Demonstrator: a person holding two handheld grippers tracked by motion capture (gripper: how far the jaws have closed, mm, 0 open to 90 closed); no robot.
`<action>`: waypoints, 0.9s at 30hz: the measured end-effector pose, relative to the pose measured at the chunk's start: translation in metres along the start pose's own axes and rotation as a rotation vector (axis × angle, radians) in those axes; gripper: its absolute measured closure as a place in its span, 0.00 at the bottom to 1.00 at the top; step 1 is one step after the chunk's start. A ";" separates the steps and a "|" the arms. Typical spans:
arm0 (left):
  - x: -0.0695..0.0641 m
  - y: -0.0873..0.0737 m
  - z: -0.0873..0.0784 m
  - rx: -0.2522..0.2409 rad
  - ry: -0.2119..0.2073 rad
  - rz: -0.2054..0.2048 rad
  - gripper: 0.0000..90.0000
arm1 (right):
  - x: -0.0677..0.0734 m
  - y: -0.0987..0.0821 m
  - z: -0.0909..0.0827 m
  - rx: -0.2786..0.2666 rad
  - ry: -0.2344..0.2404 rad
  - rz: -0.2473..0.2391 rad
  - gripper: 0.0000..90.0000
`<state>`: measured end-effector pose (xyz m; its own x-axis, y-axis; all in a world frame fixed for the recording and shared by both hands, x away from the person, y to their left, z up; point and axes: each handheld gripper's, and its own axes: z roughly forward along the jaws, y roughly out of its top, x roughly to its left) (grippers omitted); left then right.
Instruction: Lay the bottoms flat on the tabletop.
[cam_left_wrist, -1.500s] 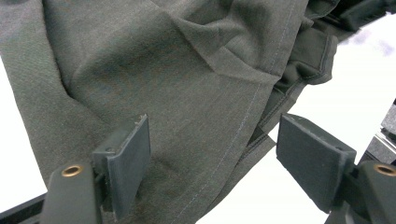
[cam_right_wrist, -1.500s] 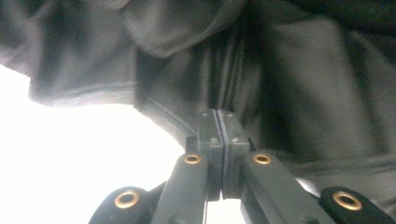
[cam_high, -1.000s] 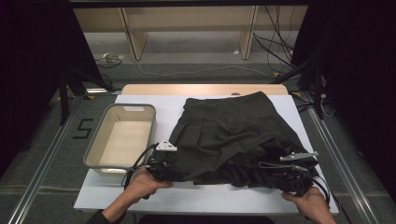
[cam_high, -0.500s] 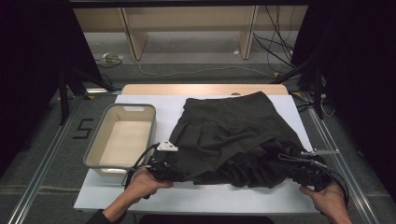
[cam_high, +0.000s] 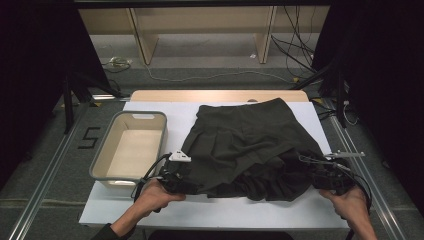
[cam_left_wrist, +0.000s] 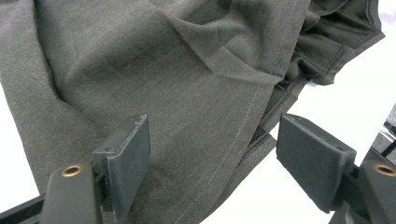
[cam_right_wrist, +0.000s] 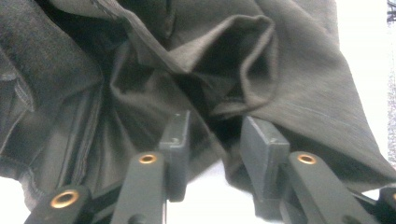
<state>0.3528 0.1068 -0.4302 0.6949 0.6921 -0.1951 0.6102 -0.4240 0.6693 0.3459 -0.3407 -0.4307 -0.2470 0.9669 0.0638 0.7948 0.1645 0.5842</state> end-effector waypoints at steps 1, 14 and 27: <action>0.000 0.000 0.000 0.004 0.001 0.002 0.28 | 0.000 0.002 0.002 0.003 0.003 -0.002 0.71; 0.002 0.000 -0.001 -0.001 0.007 -0.006 0.28 | 0.026 -0.007 0.030 0.204 0.045 -0.087 0.98; 0.004 -0.001 -0.003 -0.006 0.013 -0.012 0.28 | 0.054 -0.015 0.016 0.210 0.143 -0.139 0.97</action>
<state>0.3537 0.1114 -0.4294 0.6824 0.7047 -0.1944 0.6162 -0.4115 0.6715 0.3293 -0.2881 -0.4493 -0.4251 0.8975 0.1173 0.8416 0.3443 0.4161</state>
